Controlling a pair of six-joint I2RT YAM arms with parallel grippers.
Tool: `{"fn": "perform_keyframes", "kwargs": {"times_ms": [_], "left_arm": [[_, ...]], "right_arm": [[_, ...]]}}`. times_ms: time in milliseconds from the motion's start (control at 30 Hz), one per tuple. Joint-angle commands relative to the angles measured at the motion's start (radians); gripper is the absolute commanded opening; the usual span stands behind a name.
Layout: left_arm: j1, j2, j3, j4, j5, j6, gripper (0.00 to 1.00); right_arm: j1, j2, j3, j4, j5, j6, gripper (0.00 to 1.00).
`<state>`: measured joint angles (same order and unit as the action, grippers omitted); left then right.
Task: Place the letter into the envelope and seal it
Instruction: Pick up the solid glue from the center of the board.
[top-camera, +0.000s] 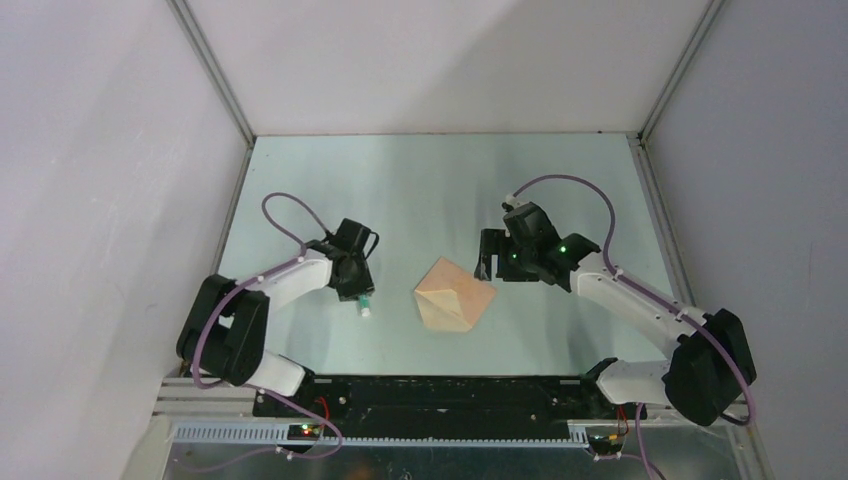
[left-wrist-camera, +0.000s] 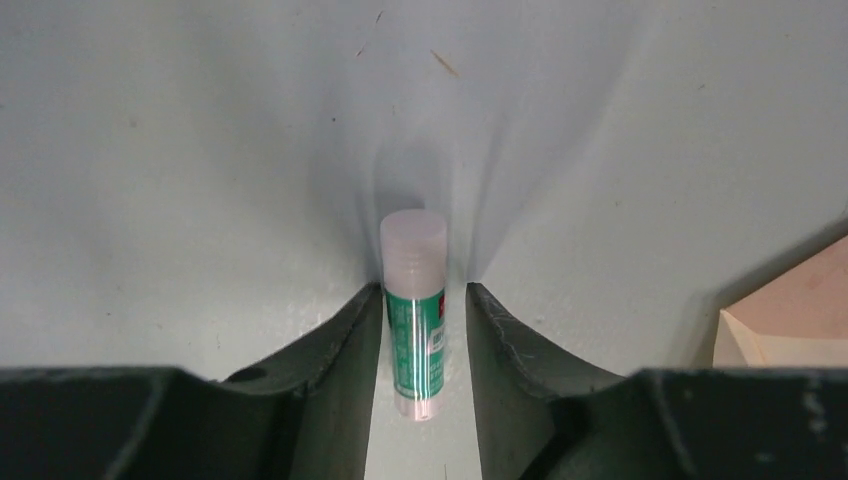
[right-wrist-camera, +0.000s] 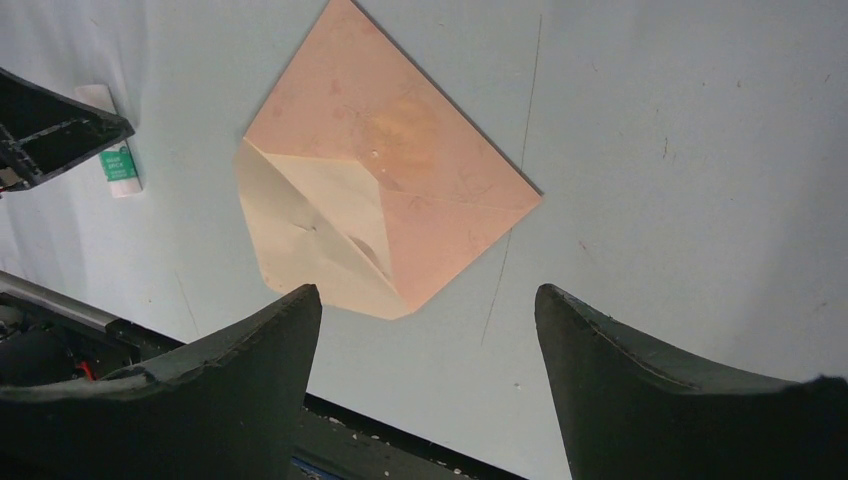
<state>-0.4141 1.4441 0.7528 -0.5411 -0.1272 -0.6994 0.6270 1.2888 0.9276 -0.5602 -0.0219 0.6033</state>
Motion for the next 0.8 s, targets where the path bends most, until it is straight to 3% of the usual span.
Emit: {"fn": "perform_keyframes", "kwargs": {"times_ms": [0, 100, 133, 233, 300, 500, 667, 767], "left_arm": [[-0.007, 0.049, 0.007, 0.053, 0.013, -0.006, 0.41], [-0.01, 0.062, 0.006, 0.06, 0.028, -0.001, 0.39], [-0.011, 0.063, 0.007, 0.06, 0.031, 0.001, 0.33], [-0.012, 0.052, 0.017, 0.061, 0.059, 0.006, 0.05], [-0.012, 0.018, 0.032, 0.074, 0.103, 0.017, 0.01], [-0.004, -0.247, 0.024, 0.269, 0.416, -0.082, 0.0], [-0.007, -0.35, 0.074, 0.39, 0.553, -0.301, 0.0], [-0.036, -0.39, 0.094, 0.401, 0.528, -0.386, 0.0]], "right_arm": [[0.004, -0.036, -0.005, 0.001, 0.014, 0.015, 0.81], [0.003, -0.046, -0.004, -0.004, 0.016, 0.02, 0.81], [0.003, -0.053, -0.004, -0.005, 0.017, 0.02, 0.81], [0.002, -0.076, -0.004, -0.009, 0.015, 0.026, 0.81], [0.001, -0.095, -0.003, -0.008, 0.005, 0.028, 0.81], [0.004, -0.16, 0.0, 0.008, -0.072, 0.072, 0.85], [0.144, -0.262, -0.109, 0.318, -0.066, 0.127, 0.87], [0.222, -0.286, -0.16, 0.488, 0.033, 0.115, 0.87]]}}
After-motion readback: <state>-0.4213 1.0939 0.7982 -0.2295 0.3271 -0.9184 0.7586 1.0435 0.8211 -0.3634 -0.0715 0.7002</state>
